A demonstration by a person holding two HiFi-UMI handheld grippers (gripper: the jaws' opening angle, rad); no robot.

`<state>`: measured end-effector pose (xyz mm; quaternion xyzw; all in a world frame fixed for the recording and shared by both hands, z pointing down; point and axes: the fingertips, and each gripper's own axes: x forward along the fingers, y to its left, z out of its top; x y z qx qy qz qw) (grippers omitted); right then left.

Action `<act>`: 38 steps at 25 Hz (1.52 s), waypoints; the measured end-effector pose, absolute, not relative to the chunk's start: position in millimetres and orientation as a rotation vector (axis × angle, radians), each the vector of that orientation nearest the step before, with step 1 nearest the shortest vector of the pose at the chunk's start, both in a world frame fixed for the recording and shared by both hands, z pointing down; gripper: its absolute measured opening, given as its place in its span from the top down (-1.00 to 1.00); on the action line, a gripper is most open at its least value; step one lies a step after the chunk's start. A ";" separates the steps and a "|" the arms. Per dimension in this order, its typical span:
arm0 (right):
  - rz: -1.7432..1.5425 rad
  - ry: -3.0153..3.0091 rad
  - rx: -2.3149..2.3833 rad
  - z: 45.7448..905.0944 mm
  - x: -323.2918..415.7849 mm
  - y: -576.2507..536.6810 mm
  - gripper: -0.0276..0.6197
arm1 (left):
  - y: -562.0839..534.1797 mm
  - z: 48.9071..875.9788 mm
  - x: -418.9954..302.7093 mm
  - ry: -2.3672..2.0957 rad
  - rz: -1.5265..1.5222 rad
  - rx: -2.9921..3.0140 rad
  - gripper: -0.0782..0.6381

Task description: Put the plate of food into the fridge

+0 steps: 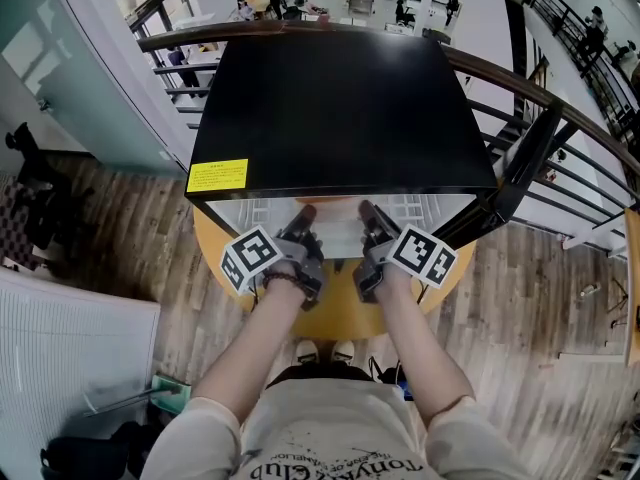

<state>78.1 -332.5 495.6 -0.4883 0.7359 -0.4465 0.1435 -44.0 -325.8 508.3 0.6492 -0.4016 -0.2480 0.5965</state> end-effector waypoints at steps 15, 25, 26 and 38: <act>-1.263 2.152 -1.471 495.3 81.7 -336.6 0.66 | -331.2 507.3 -40.3 -0.946 -0.556 1.520 0.67; -1.296 2.142 -1.480 497.3 81.5 -338.1 0.65 | -331.8 508.6 -38.7 -0.929 -0.533 1.522 0.66; -1.292 2.151 -1.488 497.3 81.8 -338.1 0.64 | -331.4 508.5 -38.2 -0.931 -0.526 1.526 0.66; -1.221 2.276 -1.627 498.4 83.6 -337.7 0.59 | -328.0 508.3 -37.0 -0.988 -0.422 1.590 0.59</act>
